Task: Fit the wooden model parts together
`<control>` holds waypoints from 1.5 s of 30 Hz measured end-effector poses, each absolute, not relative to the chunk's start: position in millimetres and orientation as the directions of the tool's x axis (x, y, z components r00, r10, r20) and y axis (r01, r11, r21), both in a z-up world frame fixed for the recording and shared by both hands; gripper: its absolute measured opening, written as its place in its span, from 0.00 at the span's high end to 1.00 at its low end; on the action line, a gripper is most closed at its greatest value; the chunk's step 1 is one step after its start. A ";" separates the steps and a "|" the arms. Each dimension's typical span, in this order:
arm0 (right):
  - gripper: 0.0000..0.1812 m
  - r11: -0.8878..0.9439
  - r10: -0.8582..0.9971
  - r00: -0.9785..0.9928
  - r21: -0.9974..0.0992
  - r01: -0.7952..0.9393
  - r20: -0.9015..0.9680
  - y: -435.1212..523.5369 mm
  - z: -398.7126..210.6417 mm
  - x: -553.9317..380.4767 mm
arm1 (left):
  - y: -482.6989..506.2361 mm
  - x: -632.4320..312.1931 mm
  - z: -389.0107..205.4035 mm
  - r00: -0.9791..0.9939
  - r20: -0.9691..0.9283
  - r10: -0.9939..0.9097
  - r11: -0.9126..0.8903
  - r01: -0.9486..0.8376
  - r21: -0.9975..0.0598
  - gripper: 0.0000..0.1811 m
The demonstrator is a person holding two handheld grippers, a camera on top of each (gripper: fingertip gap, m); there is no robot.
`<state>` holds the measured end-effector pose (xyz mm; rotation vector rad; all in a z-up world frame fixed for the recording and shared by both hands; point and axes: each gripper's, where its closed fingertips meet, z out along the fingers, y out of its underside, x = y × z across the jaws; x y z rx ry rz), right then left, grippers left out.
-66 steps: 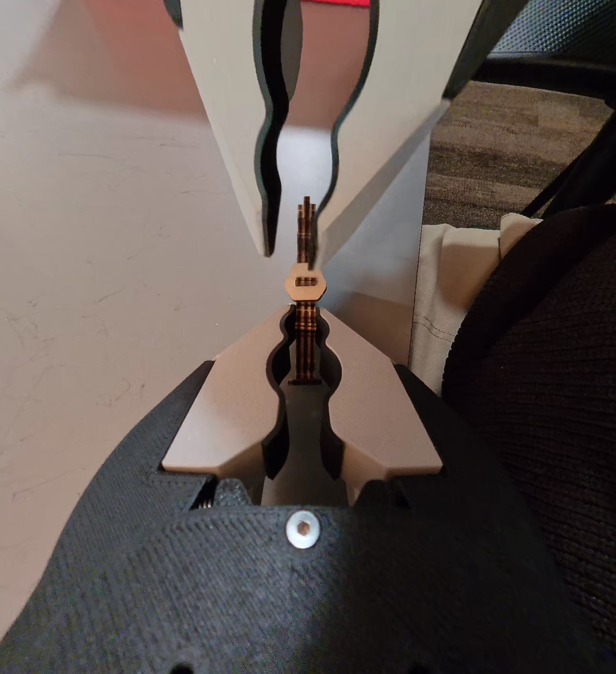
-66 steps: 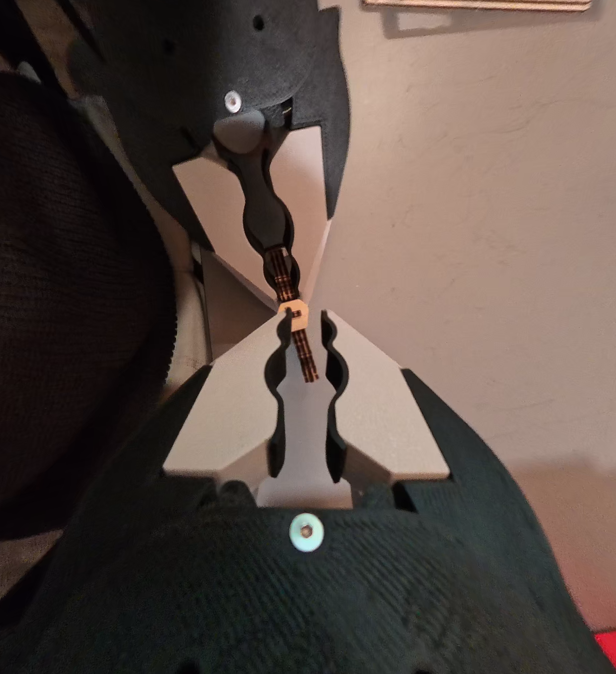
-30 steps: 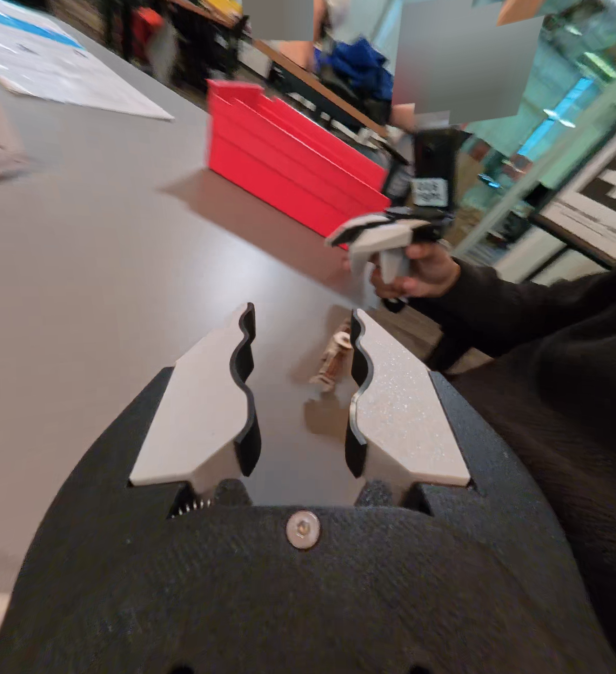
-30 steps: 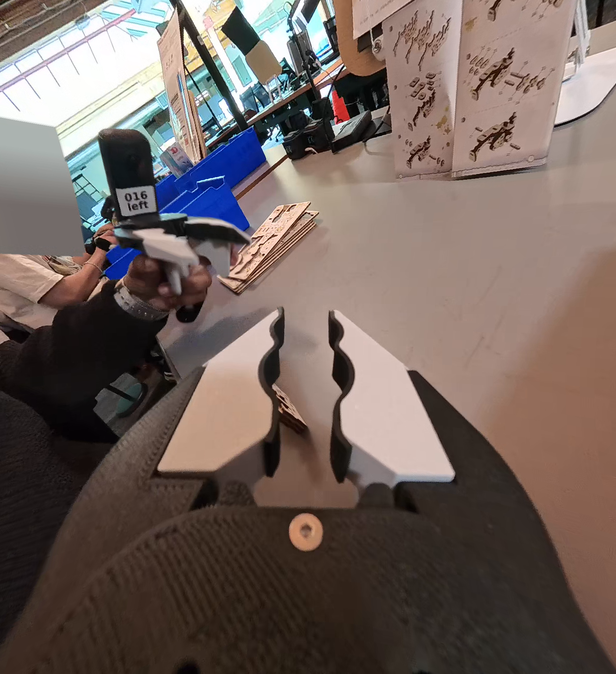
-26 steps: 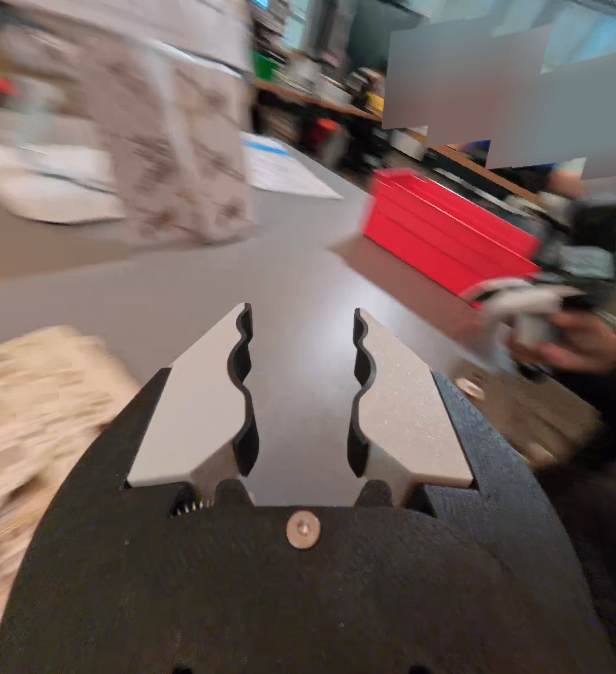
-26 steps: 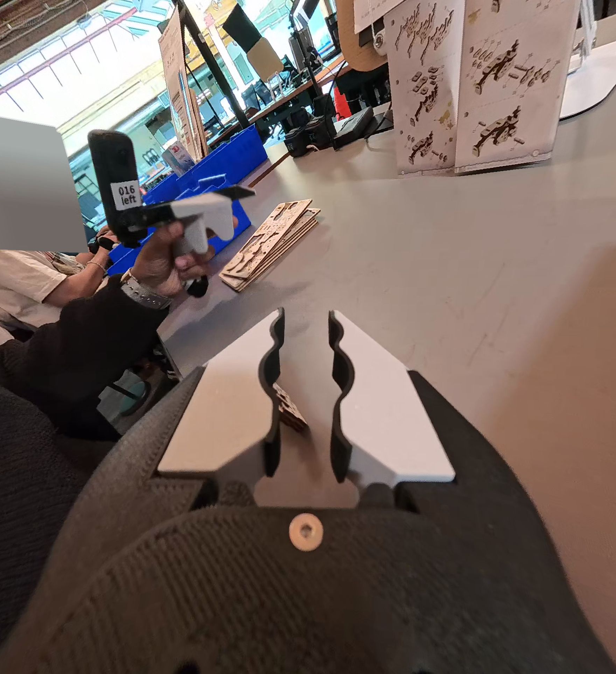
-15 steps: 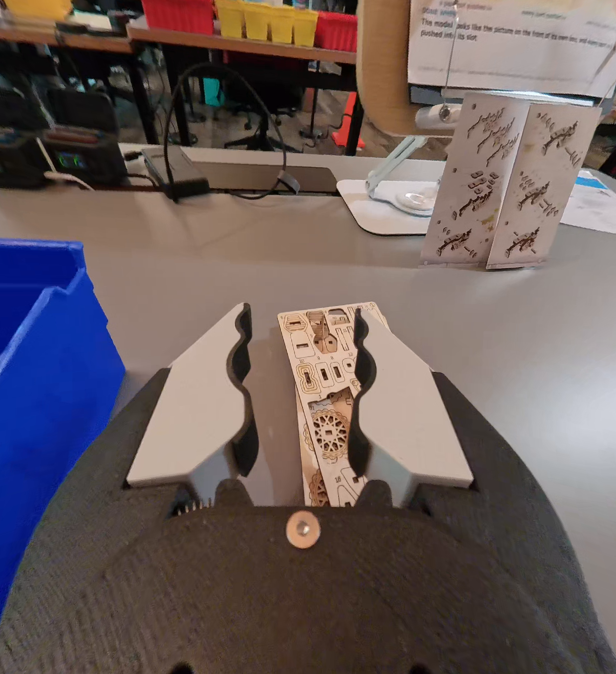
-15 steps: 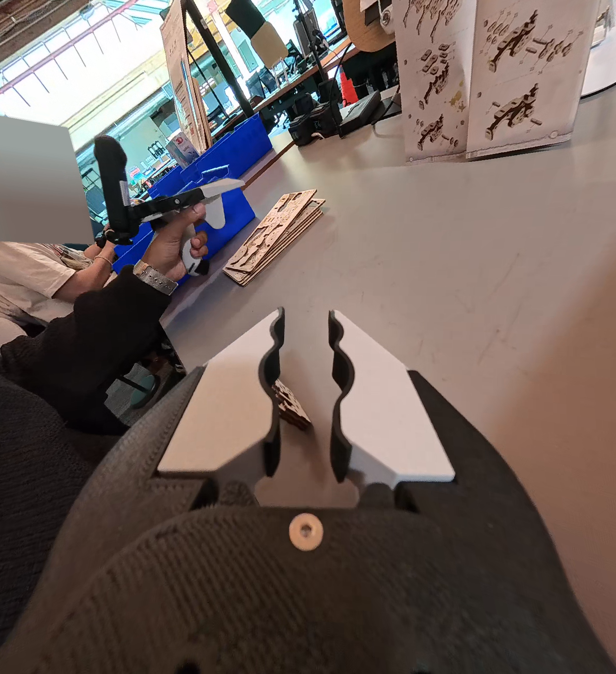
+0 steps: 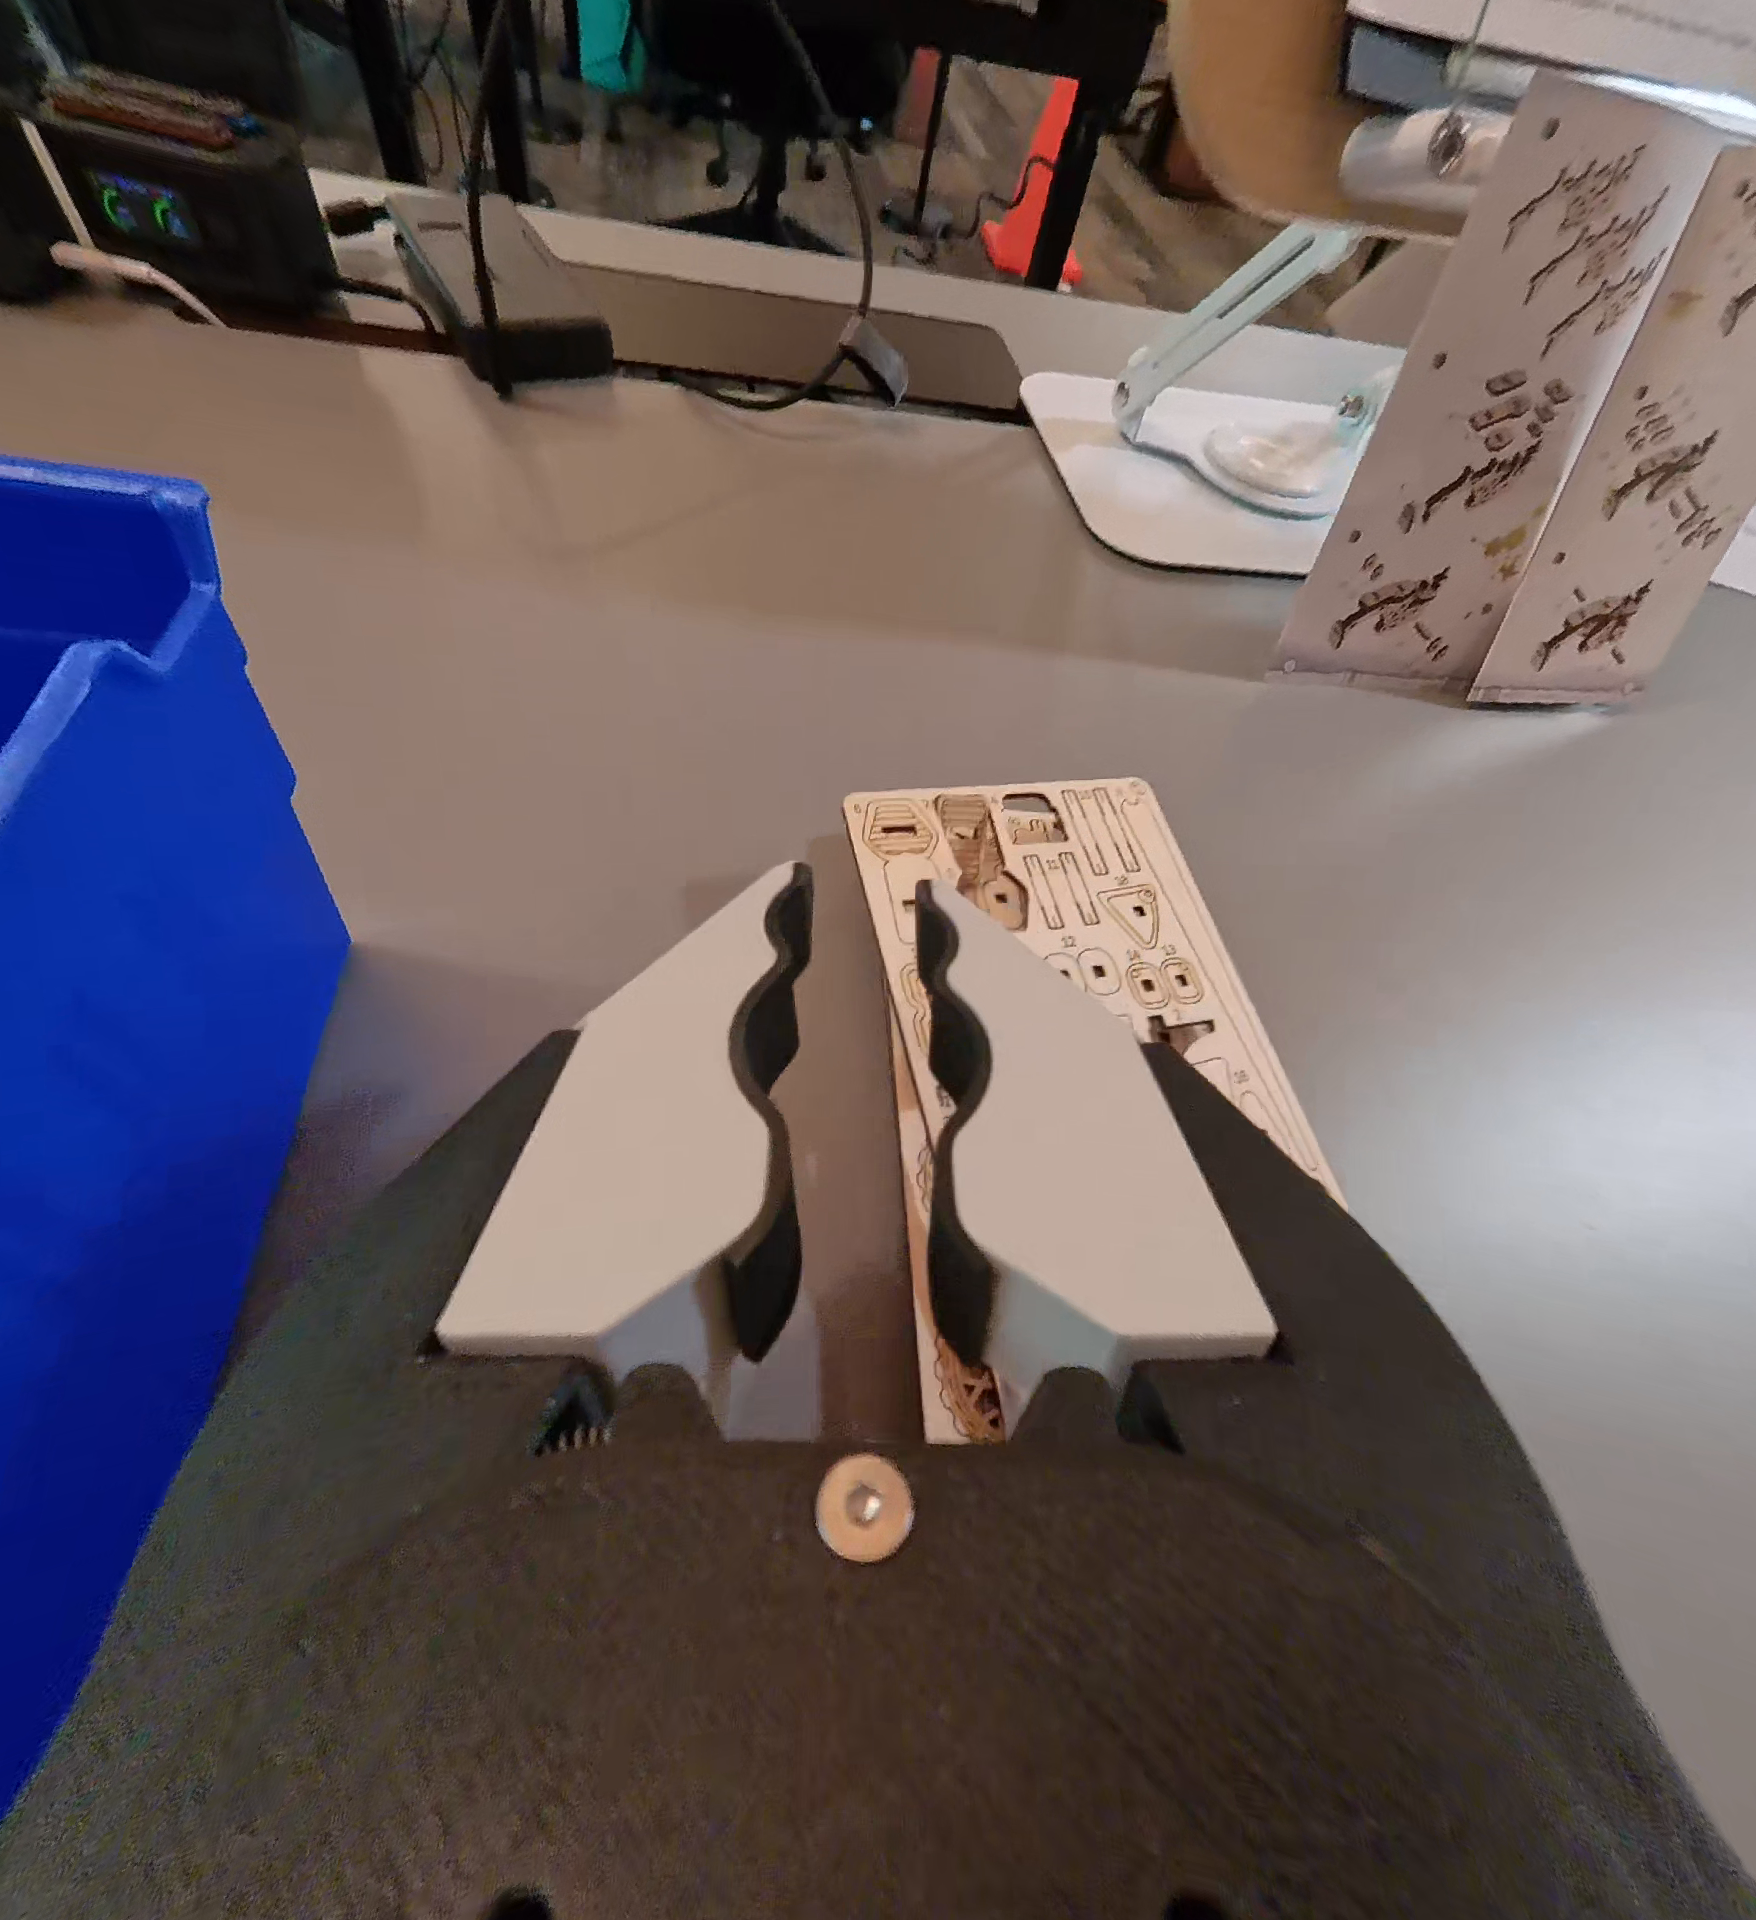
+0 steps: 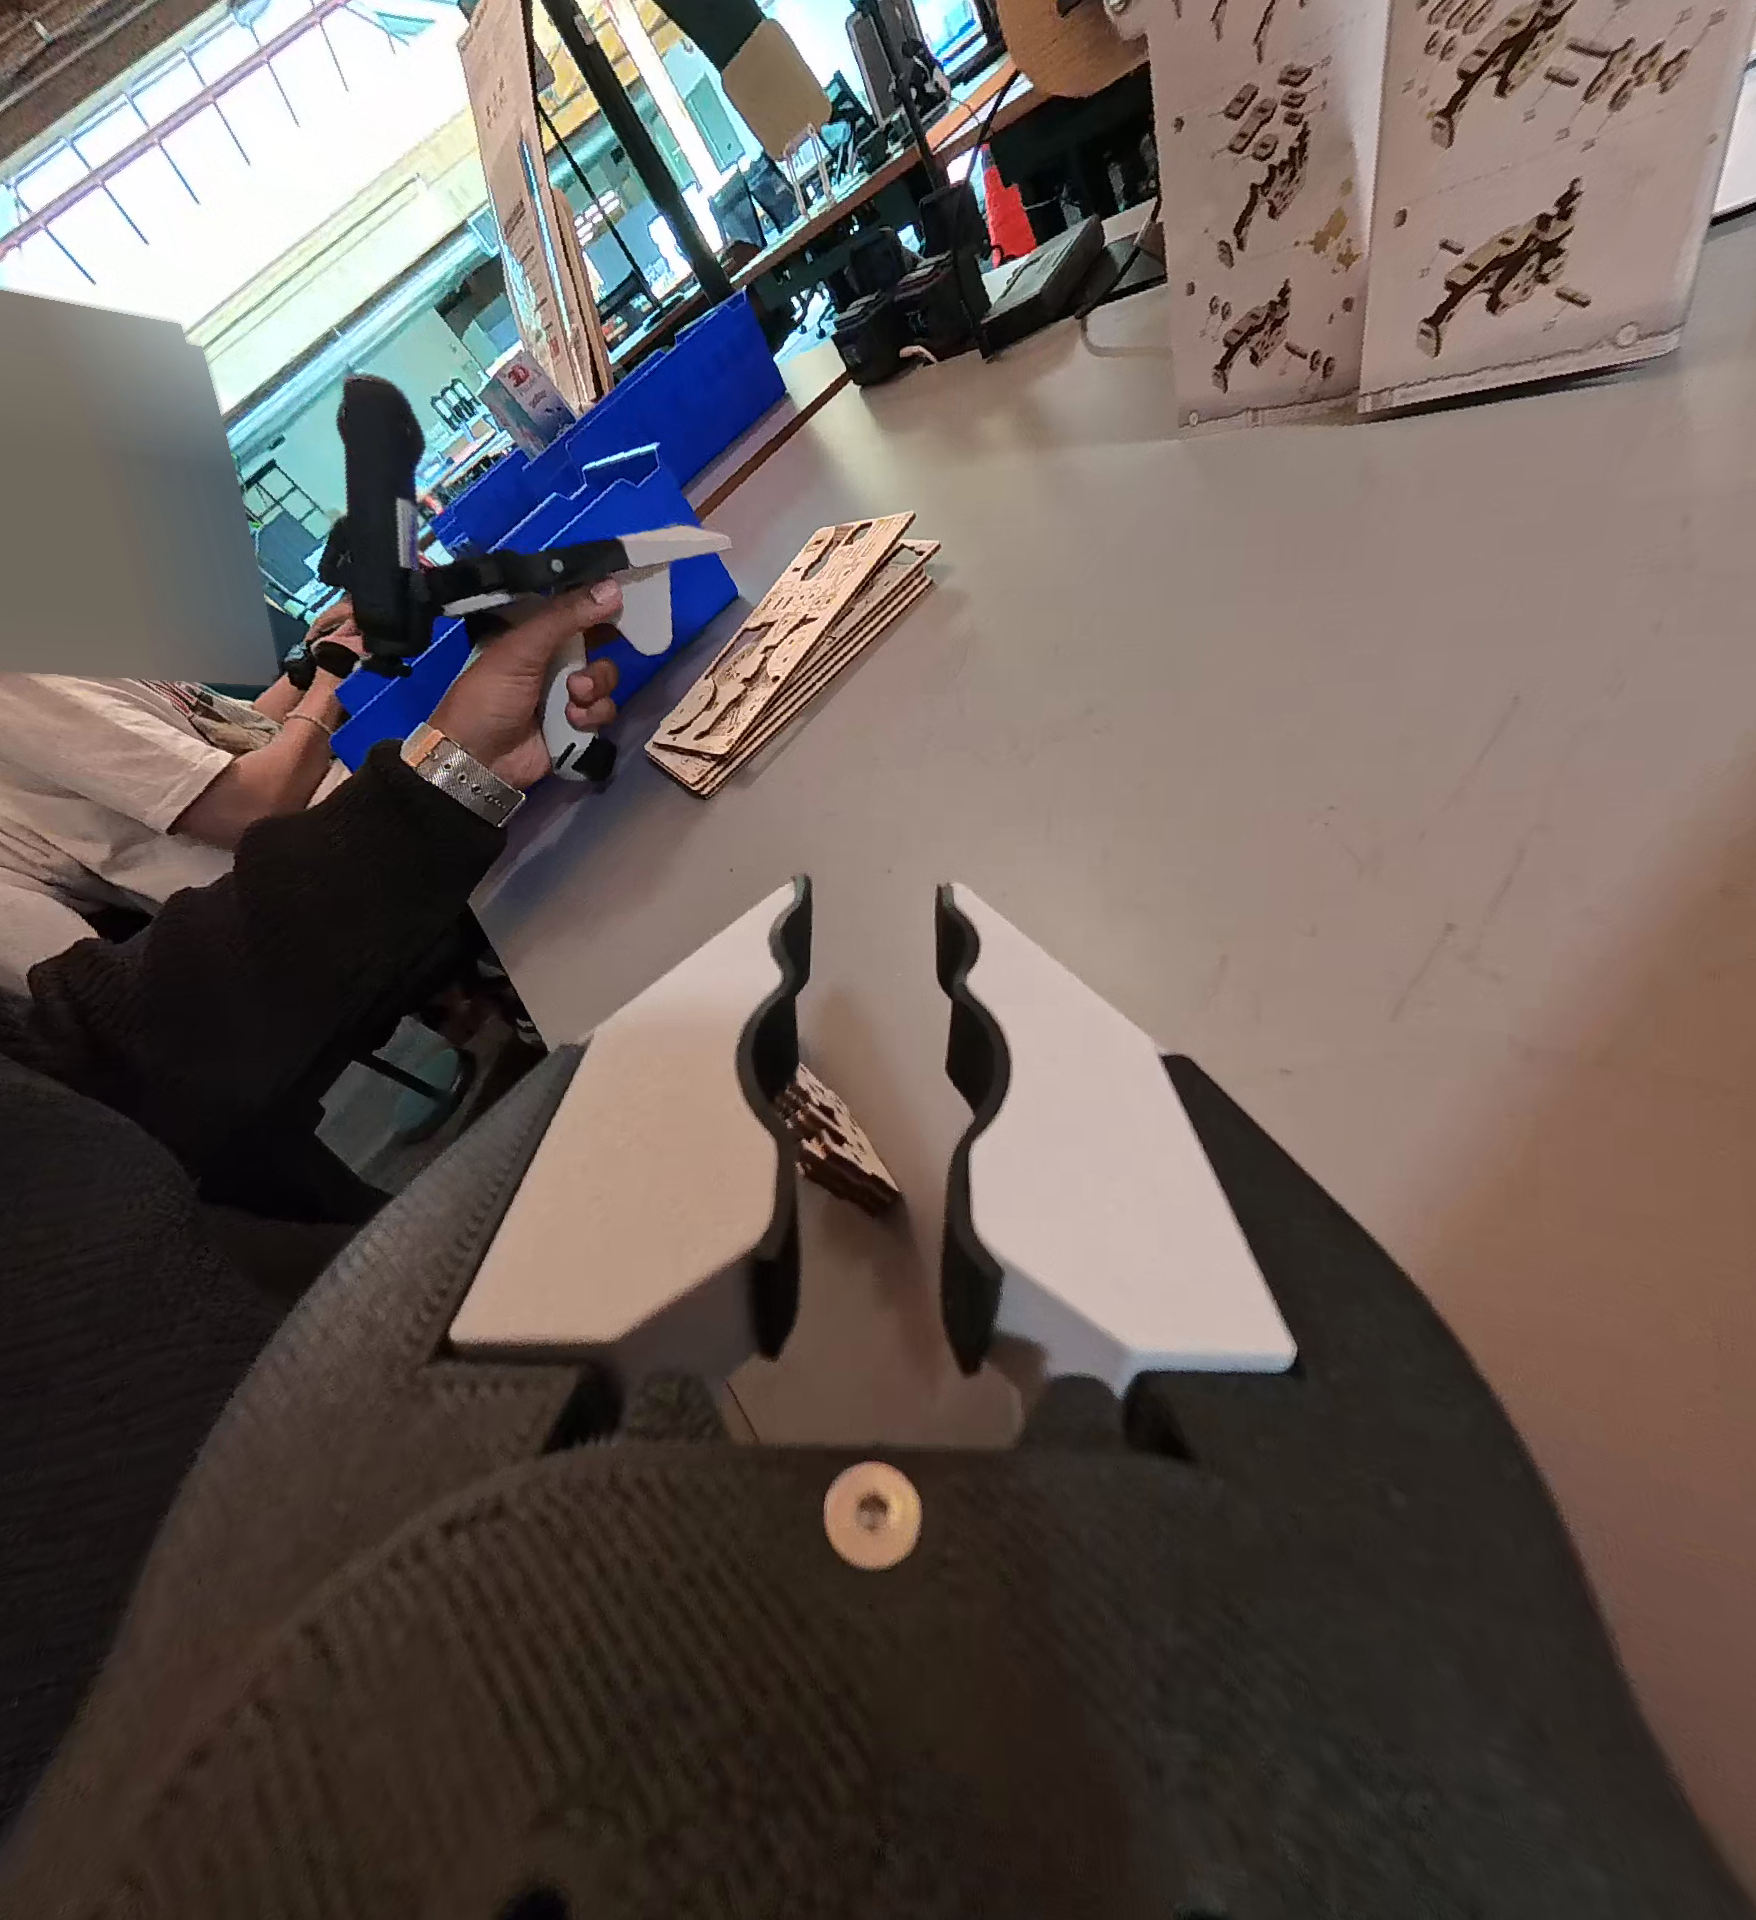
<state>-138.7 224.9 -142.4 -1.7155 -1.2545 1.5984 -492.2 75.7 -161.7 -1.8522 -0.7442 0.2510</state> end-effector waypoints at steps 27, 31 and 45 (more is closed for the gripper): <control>0.87 -0.468 0.845 -0.111 -0.824 0.320 -0.523 219.6 -145.7 -139.1 | 78.0 -489.6 -180.5 0.789 0.178 0.588 -0.296 0.415 -0.860 0.92; 0.87 -0.470 0.843 -0.112 -0.822 0.322 -0.525 219.5 -146.0 -139.2 | 78.5 -489.4 -180.8 0.790 0.181 0.586 -0.296 0.417 -0.859 0.92; 0.87 -0.474 0.839 -0.112 -0.817 0.328 -0.532 218.8 -147.2 -139.3 | 80.7 -485.9 -186.6 0.793 0.212 0.572 -0.313 0.450 -0.836 0.86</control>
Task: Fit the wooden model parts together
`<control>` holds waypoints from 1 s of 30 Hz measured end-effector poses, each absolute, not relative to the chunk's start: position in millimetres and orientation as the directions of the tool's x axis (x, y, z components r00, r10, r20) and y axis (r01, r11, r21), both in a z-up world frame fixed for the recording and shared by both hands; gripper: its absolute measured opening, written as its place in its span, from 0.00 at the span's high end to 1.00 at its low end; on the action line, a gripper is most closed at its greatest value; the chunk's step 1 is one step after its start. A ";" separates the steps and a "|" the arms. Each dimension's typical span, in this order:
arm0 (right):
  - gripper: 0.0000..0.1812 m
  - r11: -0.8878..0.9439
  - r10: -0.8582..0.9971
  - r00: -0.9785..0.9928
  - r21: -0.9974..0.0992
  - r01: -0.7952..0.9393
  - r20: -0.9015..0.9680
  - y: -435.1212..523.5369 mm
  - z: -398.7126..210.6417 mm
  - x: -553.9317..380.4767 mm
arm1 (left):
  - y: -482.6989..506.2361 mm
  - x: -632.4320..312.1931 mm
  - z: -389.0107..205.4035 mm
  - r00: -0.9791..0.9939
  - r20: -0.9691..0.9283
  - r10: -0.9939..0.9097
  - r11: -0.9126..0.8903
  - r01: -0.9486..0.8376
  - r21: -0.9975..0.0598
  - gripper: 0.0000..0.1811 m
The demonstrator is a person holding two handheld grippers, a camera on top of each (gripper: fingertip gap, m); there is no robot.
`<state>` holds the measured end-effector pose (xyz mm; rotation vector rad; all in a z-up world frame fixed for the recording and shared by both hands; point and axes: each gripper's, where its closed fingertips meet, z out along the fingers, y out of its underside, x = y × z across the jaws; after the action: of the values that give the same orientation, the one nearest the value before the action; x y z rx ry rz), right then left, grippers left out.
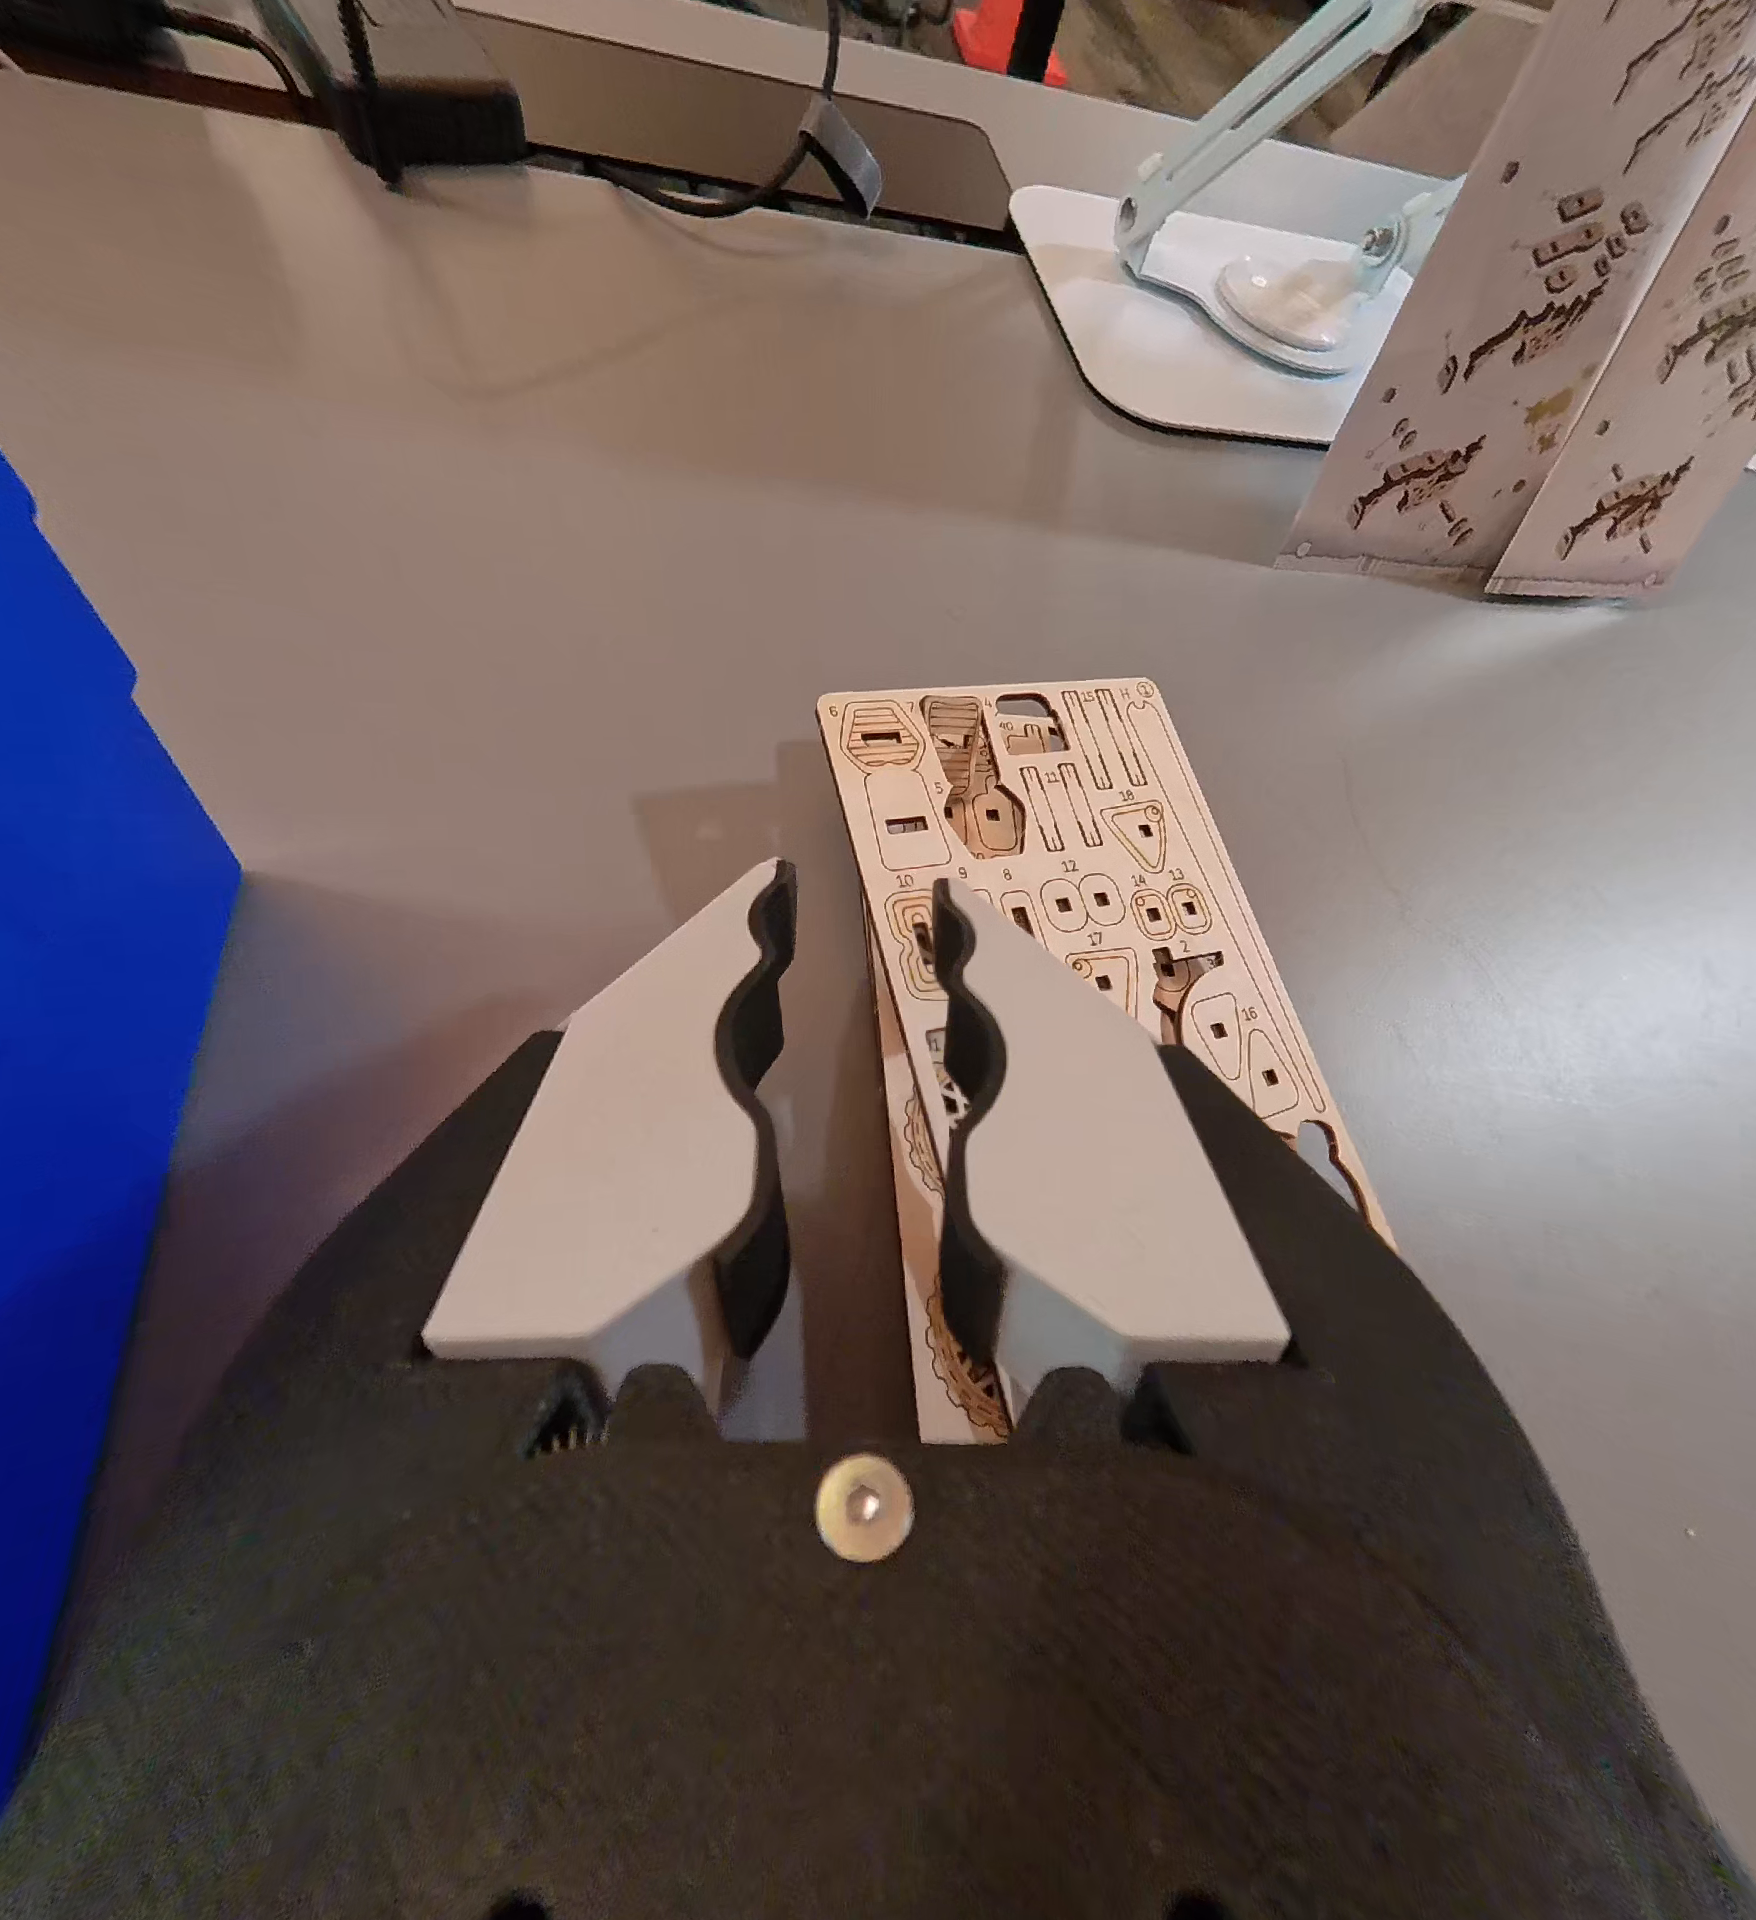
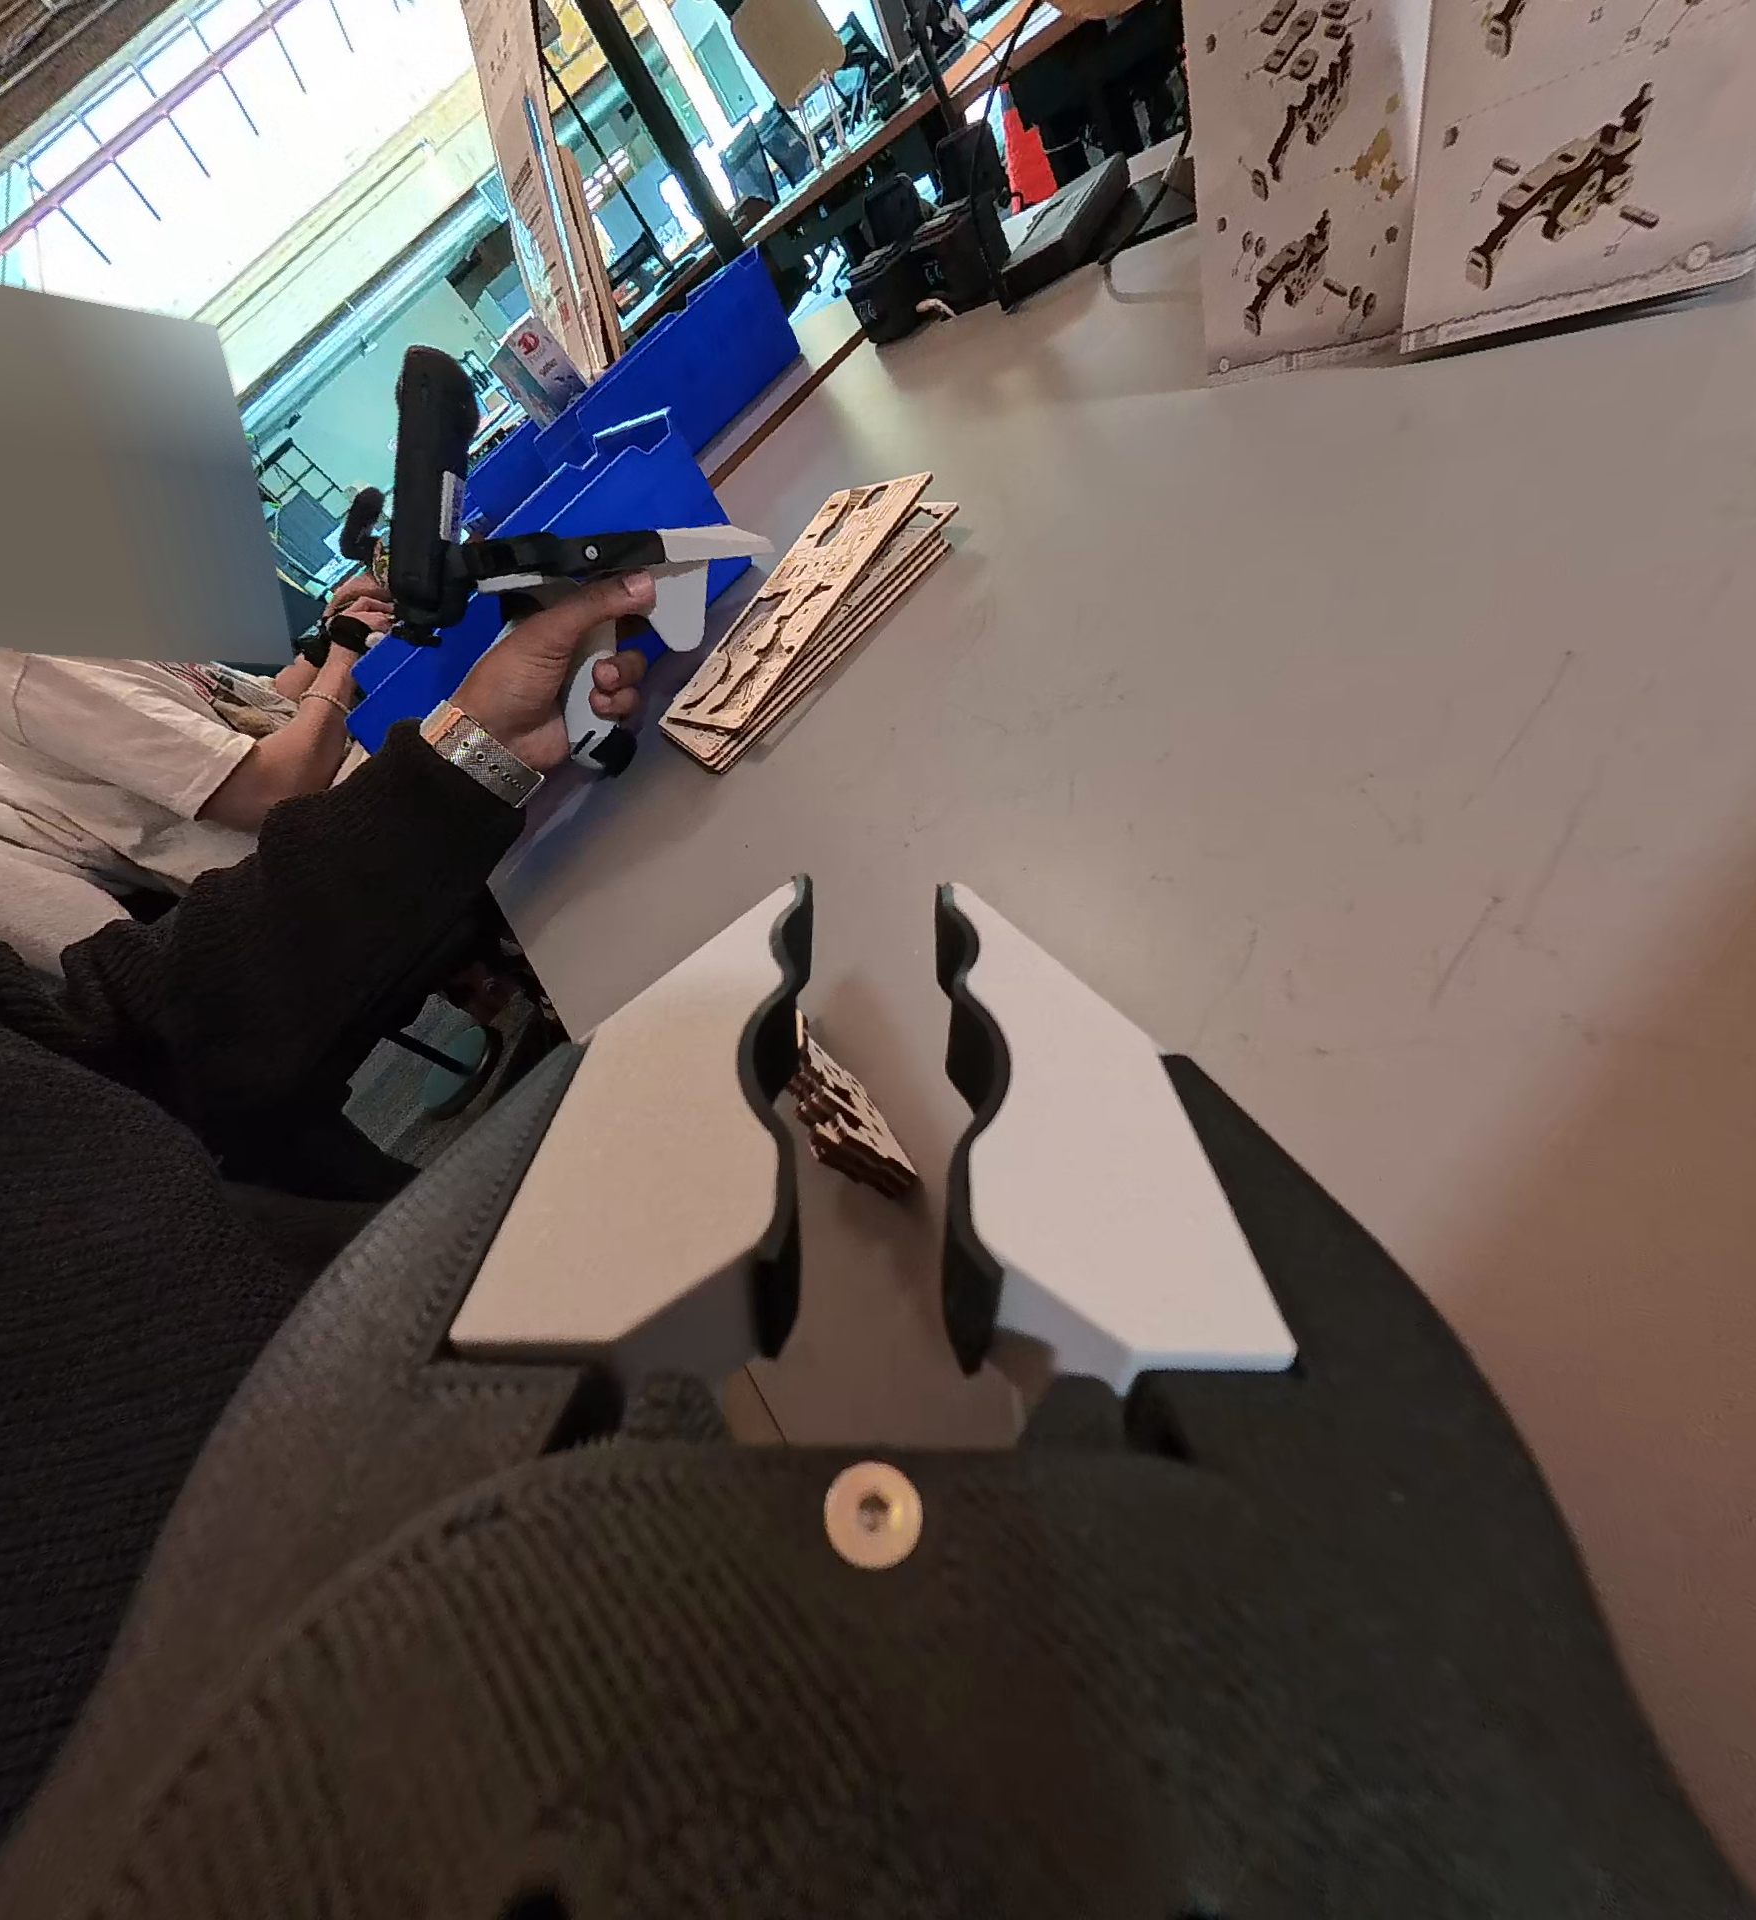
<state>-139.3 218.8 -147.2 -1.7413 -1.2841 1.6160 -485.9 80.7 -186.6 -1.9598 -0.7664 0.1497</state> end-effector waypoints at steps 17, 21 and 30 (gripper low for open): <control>0.87 -0.474 0.837 -0.114 -0.814 0.336 -0.535 217.7 -148.6 -139.1 | 86.1 -475.1 -195.2 0.810 0.246 0.532 -0.362 0.480 -0.799 0.80; 0.87 -0.474 0.837 -0.113 -0.813 0.337 -0.535 217.8 -148.9 -139.0 | 87.7 -469.2 -199.9 0.827 0.214 0.520 -0.410 0.461 -0.787 0.78; 0.87 -0.482 0.832 -0.112 -0.808 0.339 -0.544 218.2 -149.2 -138.8 | 88.6 -467.6 -198.5 0.824 0.239 0.514 -0.397 0.476 -0.785 0.84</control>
<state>-138.8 218.2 -149.2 -1.7569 -1.2869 1.6243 -467.6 88.6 -198.5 -2.0543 -0.7284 0.0508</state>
